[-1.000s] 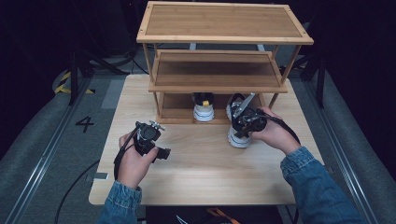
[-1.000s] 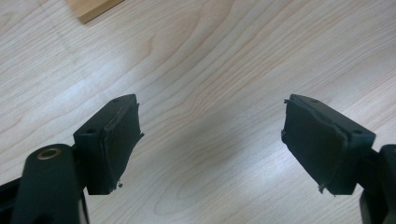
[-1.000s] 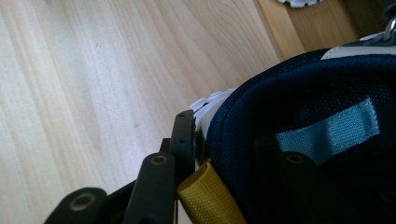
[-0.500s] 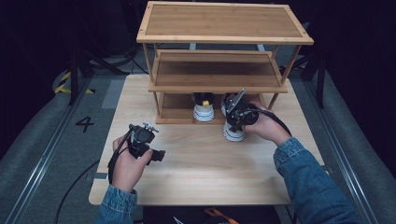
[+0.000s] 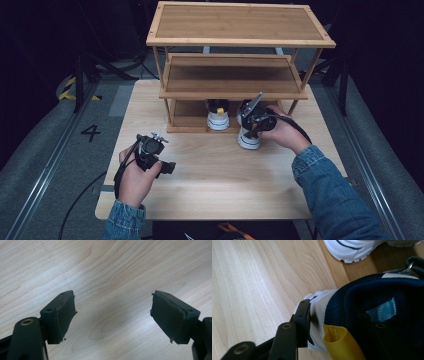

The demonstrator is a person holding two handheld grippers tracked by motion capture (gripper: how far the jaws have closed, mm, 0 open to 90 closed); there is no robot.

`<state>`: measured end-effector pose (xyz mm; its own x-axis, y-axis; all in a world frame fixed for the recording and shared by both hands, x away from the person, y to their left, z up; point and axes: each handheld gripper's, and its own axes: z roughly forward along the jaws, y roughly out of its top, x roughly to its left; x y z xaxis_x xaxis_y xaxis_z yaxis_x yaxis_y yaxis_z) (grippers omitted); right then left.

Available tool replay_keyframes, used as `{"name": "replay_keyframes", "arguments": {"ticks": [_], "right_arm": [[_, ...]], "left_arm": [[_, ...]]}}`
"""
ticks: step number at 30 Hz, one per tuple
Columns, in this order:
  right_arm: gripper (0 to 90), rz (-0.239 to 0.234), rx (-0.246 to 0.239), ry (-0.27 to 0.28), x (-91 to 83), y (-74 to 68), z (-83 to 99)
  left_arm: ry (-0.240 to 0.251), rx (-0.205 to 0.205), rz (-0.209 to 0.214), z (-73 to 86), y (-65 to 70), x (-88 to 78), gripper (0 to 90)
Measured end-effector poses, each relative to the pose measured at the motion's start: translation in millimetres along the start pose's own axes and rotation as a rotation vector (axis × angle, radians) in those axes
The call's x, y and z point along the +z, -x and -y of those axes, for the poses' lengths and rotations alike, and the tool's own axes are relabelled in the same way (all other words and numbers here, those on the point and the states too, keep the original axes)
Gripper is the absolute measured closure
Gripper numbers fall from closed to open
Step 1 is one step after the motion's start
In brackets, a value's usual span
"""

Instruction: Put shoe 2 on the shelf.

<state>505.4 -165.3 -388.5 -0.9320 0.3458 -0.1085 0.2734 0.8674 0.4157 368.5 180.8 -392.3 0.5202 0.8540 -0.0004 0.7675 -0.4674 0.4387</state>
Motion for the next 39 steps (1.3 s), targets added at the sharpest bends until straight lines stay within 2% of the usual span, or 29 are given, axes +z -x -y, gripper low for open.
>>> {"name": "replay_keyframes", "arguments": {"ticks": [1, 3, 5, 7, 12, 13, 14, 15, 16, 17, 18, 19, 20, 21, 22, 24, 26, 27, 28, 29, 33, 39], "right_arm": [[55.0, 0.018, -0.011, 0.013, 0.2, -1.0, 0.3], [53.8, 0.024, -0.017, 0.02, -0.4, -1.1, 0.5], [51.3, 0.056, -0.016, 0.047, -3.6, -1.8, 0.8], [50.5, 0.096, -0.019, 0.078, -8.2, -2.2, 1.2], [49.5, 0.138, -0.006, 0.142, -25.0, -5.9, 3.3], [49.4, 0.147, -0.002, 0.151, -27.2, -6.7, 4.0], [49.3, 0.188, 0.002, 0.165, -31.6, -7.9, 5.8], [49.1, 0.196, 0.002, 0.176, -35.2, -8.9, 7.3], [49.0, 0.171, 0.02, 0.196, -39.1, -11.6, 9.1], [49.0, 0.171, 0.02, 0.196, -39.1, -11.6, 9.1], [49.0, 0.177, 0.031, 0.209, -43.7, -14.3, 11.9], [49.6, 0.189, 0.065, 0.238, -51.6, -20.2, 18.7], [49.6, 0.189, 0.065, 0.238, -51.6, -20.2, 18.7], [50.4, 0.192, 0.113, 0.267, -59.3, -26.7, 26.4], [50.4, 0.192, 0.113, 0.267, -59.3, -26.7, 26.4], [50.4, 0.206, 0.187, 0.312, -69.8, -34.7, 39.7], [50.7, 0.212, 0.2, 0.321, -71.7, -36.6, 43.3], [51.1, 0.228, 0.223, 0.331, -74.6, -39.8, 49.4], [52.0, 0.241, 0.265, 0.342, -77.0, -44.2, 59.0], [52.0, 0.241, 0.265, 0.342, -77.0, -44.2, 59.0], [52.3, 0.264, 0.378, 0.336, -68.9, -50.7, 77.9], [55.1, 0.283, 0.431, 0.316, -51.7, -52.8, 84.3]], "left_arm": [[0.001, 0.0, 0.005, -1.1, 1.1, 0.8, 20.0], [0.0, 0.002, 0.007, -1.7, 1.6, 1.1, 20.0], [0.0, 0.004, 0.008, -2.5, 1.7, 1.6, 19.9], [0.004, 0.005, 0.011, -3.4, 1.4, 2.1, 20.0], [0.0, 0.01, 0.018, -8.2, 3.1, 4.5, 19.9], [-0.001, 0.023, 0.02, -10.8, 3.8, 5.4, 19.9], [0.001, 0.028, 0.024, -12.7, 4.7, 6.3, 19.9], [0.001, 0.027, 0.029, -14.5, 5.9, 6.9, 19.9], [0.001, 0.027, 0.029, -14.5, 5.9, 6.9, 19.9], [0.003, 0.038, 0.03, -17.5, 6.9, 7.6, 19.9], [0.006, 0.044, 0.034, -20.1, 7.9, 8.4, 19.9], [0.009, 0.054, 0.037, -23.6, 9.1, 9.3, 19.8], [0.006, 0.057, 0.041, -26.5, 10.5, 10.2, 19.8], [0.006, 0.068, 0.043, -29.6, 11.7, 11.5, 19.7], [0.004, 0.067, 0.049, -32.5, 13.7, 12.8, 19.7], [0.002, 0.088, 0.058, -40.5, 18.5, 17.1, 19.7], [0.001, 0.1, 0.064, -44.1, 20.5, 18.9, 19.6], [-0.001, 0.11, 0.069, -46.6, 22.2, 20.2, 19.6], [-0.004, 0.113, 0.071, -48.9, 24.1, 21.4, 19.4], [-0.01, 0.123, 0.069, -51.3, 25.2, 22.0, 19.4], [-0.006, 0.141, 0.082, -60.1, 29.6, 26.5, 19.3], [-0.003, 0.154, 0.088, -64.5, 32.6, 27.8, 19.3]]}}
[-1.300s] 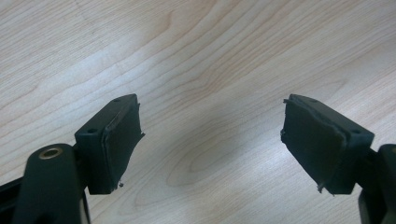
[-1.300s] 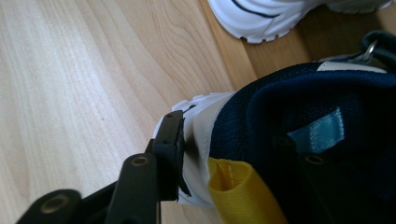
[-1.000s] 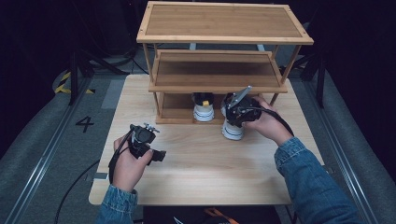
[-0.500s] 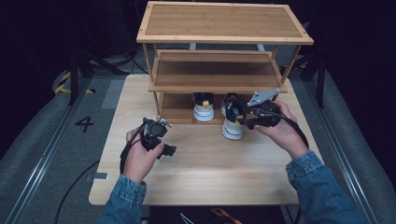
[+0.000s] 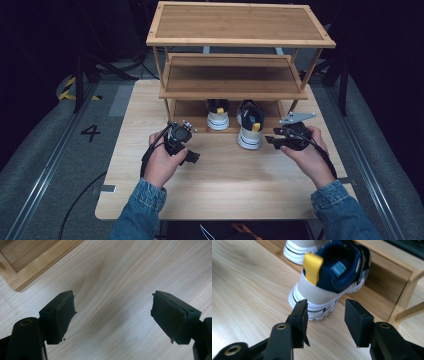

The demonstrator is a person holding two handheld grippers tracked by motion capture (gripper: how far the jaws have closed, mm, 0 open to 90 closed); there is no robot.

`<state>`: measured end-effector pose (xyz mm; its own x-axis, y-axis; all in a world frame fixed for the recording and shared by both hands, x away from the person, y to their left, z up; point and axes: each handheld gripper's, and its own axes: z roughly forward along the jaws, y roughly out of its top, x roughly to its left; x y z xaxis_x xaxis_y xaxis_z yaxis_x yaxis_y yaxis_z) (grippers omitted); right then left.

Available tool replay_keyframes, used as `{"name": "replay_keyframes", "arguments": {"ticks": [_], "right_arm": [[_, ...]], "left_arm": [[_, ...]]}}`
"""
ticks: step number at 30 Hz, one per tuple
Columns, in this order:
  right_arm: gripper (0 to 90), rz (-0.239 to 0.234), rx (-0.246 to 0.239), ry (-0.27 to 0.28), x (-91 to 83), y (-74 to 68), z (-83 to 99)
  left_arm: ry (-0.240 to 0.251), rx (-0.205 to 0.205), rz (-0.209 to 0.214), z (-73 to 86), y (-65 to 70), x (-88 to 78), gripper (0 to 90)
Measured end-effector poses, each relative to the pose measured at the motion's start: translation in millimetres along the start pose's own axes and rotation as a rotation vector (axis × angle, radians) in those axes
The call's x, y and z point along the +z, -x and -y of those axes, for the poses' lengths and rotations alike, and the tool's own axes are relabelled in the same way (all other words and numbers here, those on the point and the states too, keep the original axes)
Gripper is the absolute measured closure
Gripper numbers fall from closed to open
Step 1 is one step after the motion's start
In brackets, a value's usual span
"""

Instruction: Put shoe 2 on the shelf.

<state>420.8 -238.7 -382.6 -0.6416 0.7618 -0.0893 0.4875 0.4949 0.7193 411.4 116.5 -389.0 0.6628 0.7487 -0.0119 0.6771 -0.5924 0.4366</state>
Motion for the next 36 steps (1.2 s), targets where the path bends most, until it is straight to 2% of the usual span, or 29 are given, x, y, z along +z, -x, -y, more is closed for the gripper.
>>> {"name": "replay_keyframes", "arguments": {"ticks": [5, 10, 14, 18, 19, 23, 25, 30, 31, 36], "right_arm": [[60.3, 0.01, 0.06, 0.0, 21.2, -6.0, 5.7], [58.8, 0.008, 0.113, -0.005, 39.6, -11.6, 6.9], [58.9, 0.025, 0.122, -0.005, 46.3, -10.7, 6.0], [60.3, -0.027, 0.174, 0.012, 51.0, -3.9, 2.4], [61.1, -0.04, 0.171, 0.01, 51.9, -2.7, 1.7], [62.0, -0.038, 0.159, 0.004, 53.4, -0.7, -0.8], [63.6, -0.021, 0.141, 0.005, 53.3, 1.3, -1.3], [64.9, 0.001, 0.145, -0.003, 51.8, 7.9, -1.7], [64.7, 0.001, 0.148, -0.004, 51.8, 10.3, -1.6], [65.2, 0.011, 0.153, -0.007, 52.9, 18.5, -1.8]], "left_arm": [[0.002, -0.008, 0.0, 1.9, -1.6, -1.2, 19.3], [0.006, -0.023, -0.006, 7.2, -4.1, -3.5, 19.3], [0.004, -0.032, -0.009, 11.2, -5.7, -6.0, 19.3], [0.008, -0.046, -0.017, 15.8, -7.6, -8.8, 19.4], [0.007, -0.047, -0.017, 16.6, -7.9, -9.2, 19.4], [0.005, -0.054, -0.024, 19.9, -9.2, -10.8, 19.4], [0.008, -0.054, -0.023, 21.0, -9.6, -11.5, 19.4], [0.004, -0.069, -0.024, 22.8, -9.7, -11.6, 19.4], [0.004, -0.058, -0.023, 22.7, -10.5, -11.4, 19.4], [0.0, -0.058, -0.025, 21.5, -9.8, -10.2, 19.4]]}}
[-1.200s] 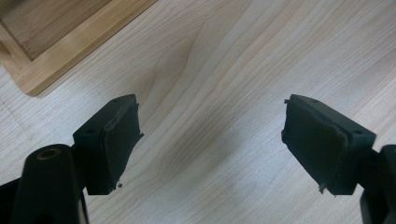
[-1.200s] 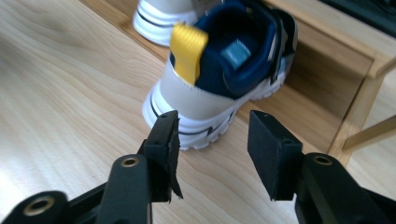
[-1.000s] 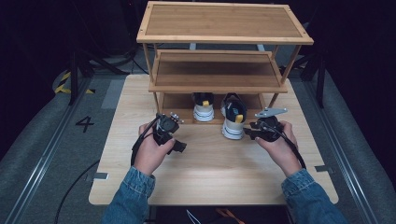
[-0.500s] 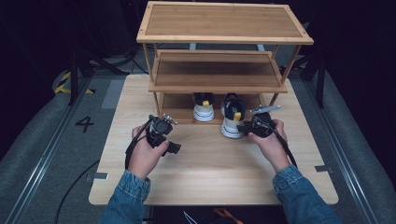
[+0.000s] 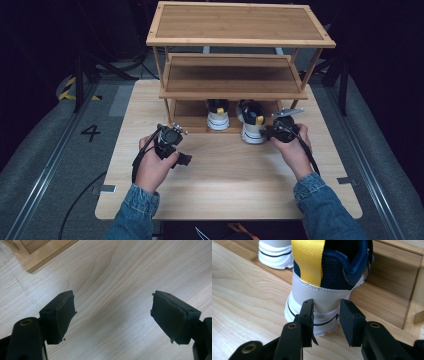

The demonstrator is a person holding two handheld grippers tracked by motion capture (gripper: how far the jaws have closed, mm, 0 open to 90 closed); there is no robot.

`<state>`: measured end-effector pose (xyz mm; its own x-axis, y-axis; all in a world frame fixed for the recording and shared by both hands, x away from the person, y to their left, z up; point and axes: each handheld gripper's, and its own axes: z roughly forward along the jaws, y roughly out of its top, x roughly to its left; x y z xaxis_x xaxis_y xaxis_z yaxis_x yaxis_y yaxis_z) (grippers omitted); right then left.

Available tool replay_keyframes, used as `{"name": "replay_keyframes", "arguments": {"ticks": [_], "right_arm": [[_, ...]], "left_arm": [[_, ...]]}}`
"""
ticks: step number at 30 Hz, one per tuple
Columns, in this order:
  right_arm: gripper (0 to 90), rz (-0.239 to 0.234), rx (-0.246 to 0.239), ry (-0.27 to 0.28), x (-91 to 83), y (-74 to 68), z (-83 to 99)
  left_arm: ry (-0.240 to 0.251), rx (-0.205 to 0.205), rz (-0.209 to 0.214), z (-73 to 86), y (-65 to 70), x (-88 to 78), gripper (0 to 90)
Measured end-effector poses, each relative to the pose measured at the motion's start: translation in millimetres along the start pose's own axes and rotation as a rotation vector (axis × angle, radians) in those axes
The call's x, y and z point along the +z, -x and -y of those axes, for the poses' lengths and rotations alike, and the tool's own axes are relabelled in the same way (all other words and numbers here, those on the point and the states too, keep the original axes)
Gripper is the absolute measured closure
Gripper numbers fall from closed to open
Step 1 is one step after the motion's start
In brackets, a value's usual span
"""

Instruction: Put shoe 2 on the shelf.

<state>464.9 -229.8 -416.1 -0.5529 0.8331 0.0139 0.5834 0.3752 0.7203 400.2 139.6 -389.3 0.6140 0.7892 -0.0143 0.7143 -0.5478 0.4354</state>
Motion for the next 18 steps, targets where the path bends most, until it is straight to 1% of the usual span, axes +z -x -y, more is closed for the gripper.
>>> {"name": "replay_keyframes", "arguments": {"ticks": [1, 2, 4, 5, 6, 8, 9, 12, 13, 18], "right_arm": [[67.1, -0.004, 0.002, 0.006, 1.6, 3.1, -0.2], [67.1, -0.004, 0.002, 0.006, 1.6, 3.1, -0.2], [69.5, 0.003, -0.01, 0.014, 4.6, 4.3, -0.8], [70.3, -0.002, -0.006, 0.017, 6.4, 4.7, -1.5], [71.3, -0.008, -0.001, 0.019, 7.6, 5.0, -2.2], [74.4, -0.01, -0.004, 0.015, 11.6, 5.0, -6.1], [75.9, -0.001, -0.008, 0.008, 12.8, 3.6, -7.9], [77.0, 0.006, -0.017, 0.001, 16.6, 2.1, -11.4], [77.3, 0.01, -0.022, -0.002, 18.5, 2.0, -12.8], [77.1, 0.012, -0.021, 0.02, 27.7, 0.7, -17.1]], "left_arm": [[-0.001, 0.003, 0.002, -0.3, -0.1, 0.7, 19.4], [-0.003, 0.002, 0.001, -0.5, 0.1, 1.2, 19.4], [-0.011, 0.002, 0.001, -1.1, 1.0, 2.9, 19.4], [-0.014, -0.004, 0.004, -1.1, 1.6, 3.5, 19.4], [-0.011, 0.0, 0.007, -1.5, 1.8, 4.1, 19.4], [-0.012, 0.004, 0.004, -1.6, 1.6, 4.2, 19.4], [-0.012, 0.003, 0.004, -1.5, 1.3, 4.1, 19.4], [-0.009, 0.005, 0.001, -0.9, -0.1, 4.1, 19.4], [-0.011, -0.006, 0.004, -0.5, 0.1, 4.1, 19.5], [-0.012, -0.005, 0.005, 1.1, -2.0, 4.2, 19.5]]}}
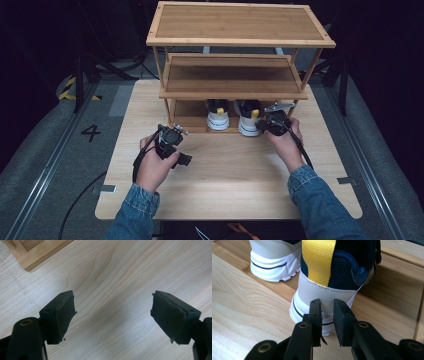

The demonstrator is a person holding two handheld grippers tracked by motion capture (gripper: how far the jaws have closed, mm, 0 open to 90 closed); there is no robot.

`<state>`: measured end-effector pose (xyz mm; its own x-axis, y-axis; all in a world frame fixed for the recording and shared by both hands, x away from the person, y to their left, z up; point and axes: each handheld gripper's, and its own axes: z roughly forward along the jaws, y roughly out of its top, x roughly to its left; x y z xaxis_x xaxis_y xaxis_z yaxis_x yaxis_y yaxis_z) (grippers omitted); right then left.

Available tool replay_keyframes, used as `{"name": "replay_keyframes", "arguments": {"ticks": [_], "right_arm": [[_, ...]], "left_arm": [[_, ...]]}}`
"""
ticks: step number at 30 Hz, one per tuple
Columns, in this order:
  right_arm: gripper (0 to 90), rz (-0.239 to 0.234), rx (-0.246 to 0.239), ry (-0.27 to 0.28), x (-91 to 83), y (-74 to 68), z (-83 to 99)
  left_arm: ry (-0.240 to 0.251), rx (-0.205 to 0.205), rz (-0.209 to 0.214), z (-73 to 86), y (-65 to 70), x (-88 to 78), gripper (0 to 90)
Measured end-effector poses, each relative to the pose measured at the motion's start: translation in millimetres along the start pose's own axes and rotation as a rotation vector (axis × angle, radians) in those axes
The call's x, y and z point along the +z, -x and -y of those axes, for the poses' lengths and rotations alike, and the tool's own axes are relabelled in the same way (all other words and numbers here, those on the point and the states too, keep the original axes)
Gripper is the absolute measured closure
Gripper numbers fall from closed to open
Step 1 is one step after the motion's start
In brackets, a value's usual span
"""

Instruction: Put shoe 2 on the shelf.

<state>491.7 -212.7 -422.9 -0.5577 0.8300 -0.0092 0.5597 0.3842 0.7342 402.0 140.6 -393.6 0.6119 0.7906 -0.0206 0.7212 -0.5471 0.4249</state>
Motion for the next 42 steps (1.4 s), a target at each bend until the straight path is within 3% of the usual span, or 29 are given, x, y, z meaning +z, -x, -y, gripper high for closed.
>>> {"name": "replay_keyframes", "arguments": {"ticks": [4, 7, 13, 16, 17, 18, 22, 27, 33, 42], "right_arm": [[73.4, 0.009, -0.026, 0.009, 4.7, -3.2, -2.0], [78.6, 0.027, -0.042, 0.012, 4.5, -4.0, -2.3], [86.2, 0.084, 0.026, 0.075, -5.3, 10.2, 1.6], [88.4, 0.137, 0.019, 0.078, 0.7, 20.3, 3.8], [87.8, 0.156, 0.009, 0.092, 3.8, 23.8, 5.5], [87.6, 0.143, 0.041, 0.116, 9.3, 27.6, 7.2], [88.4, 0.209, 0.031, 0.22, 19.2, 27.0, 10.0], [87.3, 0.224, 0.094, 0.266, 24.9, 21.9, 12.2], [85.7, 0.239, 0.136, 0.281, 33.8, 18.3, 19.3], [82.8, 0.238, 0.198, 0.24, 54.9, 24.9, 22.7]], "left_arm": [[-0.001, -0.003, -0.001, 2.1, -0.5, 0.1, 19.4], [0.002, -0.011, -0.003, 4.2, -1.4, -1.7, 19.6], [0.001, -0.019, -0.009, 9.0, -4.3, -3.6, 19.6], [-0.001, -0.029, -0.01, 12.6, -5.2, -4.0, 19.6], [0.0, -0.037, -0.013, 15.0, -6.0, -4.7, 19.6], [0.0, -0.038, -0.017, 16.9, -7.3, -5.6, 19.6], [-0.003, -0.063, -0.027, 25.2, -12.1, -8.0, 19.6], [-0.007, -0.084, -0.034, 33.2, -14.3, -10.9, 19.7], [-0.004, -0.095, -0.037, 37.7, -17.0, -12.9, 19.7], [-0.006, -0.084, -0.033, 35.5, -16.4, -11.4, 19.7]]}}
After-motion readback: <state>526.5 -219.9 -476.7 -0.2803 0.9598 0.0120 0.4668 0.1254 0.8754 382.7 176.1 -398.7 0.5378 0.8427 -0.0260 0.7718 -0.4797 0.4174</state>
